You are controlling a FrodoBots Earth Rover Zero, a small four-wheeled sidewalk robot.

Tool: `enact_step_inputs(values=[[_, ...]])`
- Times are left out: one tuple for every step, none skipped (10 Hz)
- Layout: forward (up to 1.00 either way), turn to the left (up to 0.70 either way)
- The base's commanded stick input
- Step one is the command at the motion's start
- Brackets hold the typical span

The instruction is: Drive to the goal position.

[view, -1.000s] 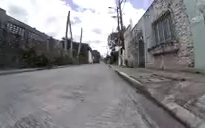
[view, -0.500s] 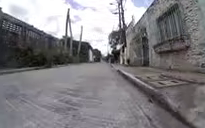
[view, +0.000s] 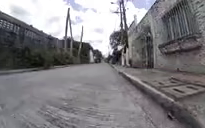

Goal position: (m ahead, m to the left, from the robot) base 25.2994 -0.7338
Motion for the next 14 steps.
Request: enact_step_inputs(values=[[1.00,0.00],[1.00,0.00],[1.00,0.00],[1.00,0.00],[1.00,0.00],[1.00,0.00],[1.00,0.00],[1.00,0.00],[1.00,0.00],[1.00,0.00],[1.00,0.00],[1.00,0.00],[1.00,0.00],[1.00,0.00]])
